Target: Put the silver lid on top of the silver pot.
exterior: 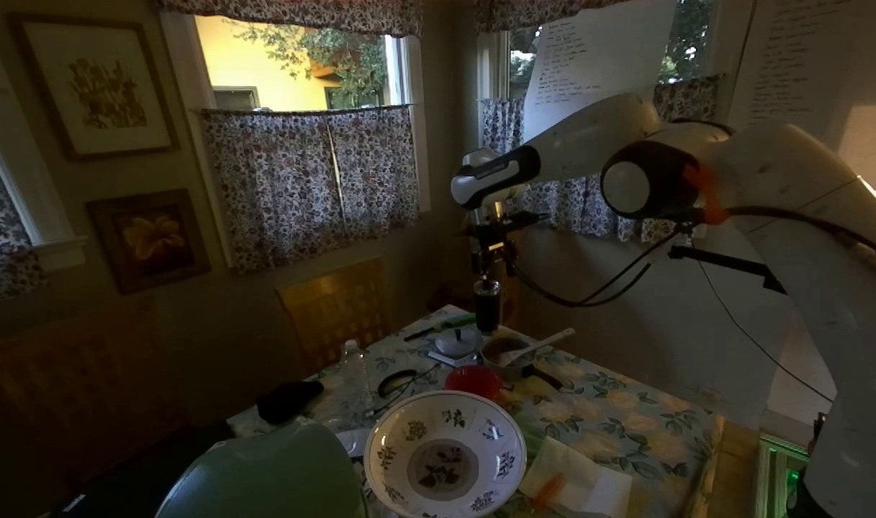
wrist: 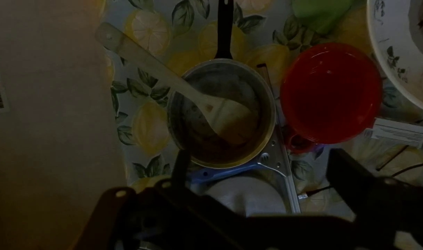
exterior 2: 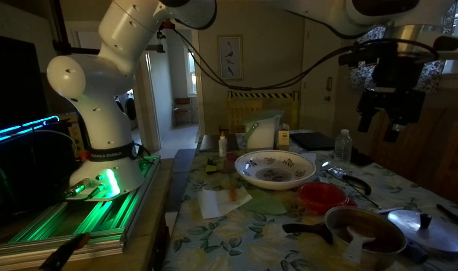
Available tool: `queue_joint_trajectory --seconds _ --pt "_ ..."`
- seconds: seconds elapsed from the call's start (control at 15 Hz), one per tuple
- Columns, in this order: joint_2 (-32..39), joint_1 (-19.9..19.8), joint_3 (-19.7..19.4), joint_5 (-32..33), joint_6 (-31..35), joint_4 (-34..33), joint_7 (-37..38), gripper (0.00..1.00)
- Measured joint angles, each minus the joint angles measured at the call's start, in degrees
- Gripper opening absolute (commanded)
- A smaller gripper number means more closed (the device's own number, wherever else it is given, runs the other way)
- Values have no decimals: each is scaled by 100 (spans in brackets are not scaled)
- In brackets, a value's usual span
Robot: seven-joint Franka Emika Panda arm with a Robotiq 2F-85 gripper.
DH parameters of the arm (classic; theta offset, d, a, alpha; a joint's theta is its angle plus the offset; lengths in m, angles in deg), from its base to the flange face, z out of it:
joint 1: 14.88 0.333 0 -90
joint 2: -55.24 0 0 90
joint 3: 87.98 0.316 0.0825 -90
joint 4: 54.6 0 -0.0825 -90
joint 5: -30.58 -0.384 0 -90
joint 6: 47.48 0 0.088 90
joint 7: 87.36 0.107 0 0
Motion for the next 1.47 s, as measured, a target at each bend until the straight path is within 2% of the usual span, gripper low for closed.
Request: queue_joint_trajectory --seconds 0.73,1.13,1.47 --pt "1664 -146 117 -9 166 -1794 367 100" --pt "2412 -418 397 -28 523 -2565 366 100" --pt "2816 -440 479 -33 1131 -2887 354 100"
